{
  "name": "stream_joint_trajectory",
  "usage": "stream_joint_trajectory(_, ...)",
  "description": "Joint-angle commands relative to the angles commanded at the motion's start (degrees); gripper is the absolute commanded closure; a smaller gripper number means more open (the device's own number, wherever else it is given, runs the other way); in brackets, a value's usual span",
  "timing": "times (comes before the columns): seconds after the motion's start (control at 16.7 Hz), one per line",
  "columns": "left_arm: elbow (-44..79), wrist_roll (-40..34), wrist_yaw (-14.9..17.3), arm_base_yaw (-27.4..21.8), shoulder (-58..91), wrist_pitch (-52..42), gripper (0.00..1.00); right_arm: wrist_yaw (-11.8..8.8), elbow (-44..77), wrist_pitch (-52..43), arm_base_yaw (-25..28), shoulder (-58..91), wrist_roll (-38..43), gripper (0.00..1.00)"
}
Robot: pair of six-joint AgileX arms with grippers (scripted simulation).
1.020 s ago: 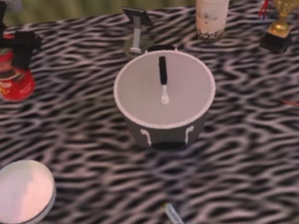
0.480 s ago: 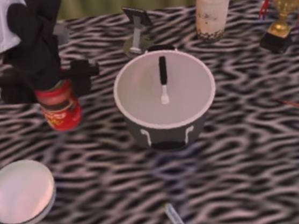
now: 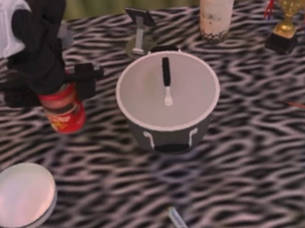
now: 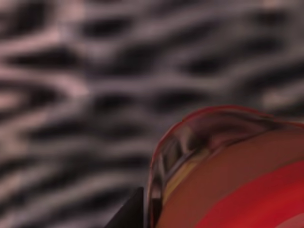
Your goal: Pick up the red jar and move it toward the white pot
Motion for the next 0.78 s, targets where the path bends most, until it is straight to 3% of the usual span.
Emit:
stream_joint_trajectory(0.3,-2.99,0.27,0.08,0.18,3.68,6.78,1.00,0.00,0.00,0.00,0.00,0.00,0.00,0.00)
stream_joint_trajectory(0.6,-3.37,0.31,0.09,0.20,4.16,7.66,1.00,0.00,0.00,0.00,0.00,0.00,0.00,0.00)
stream_joint_trajectory(0.78,-3.37,0.31,0.09,0.20,4.16,7.66,0.77,0.00,0.00,0.00,0.00,0.00,0.00,0.00)
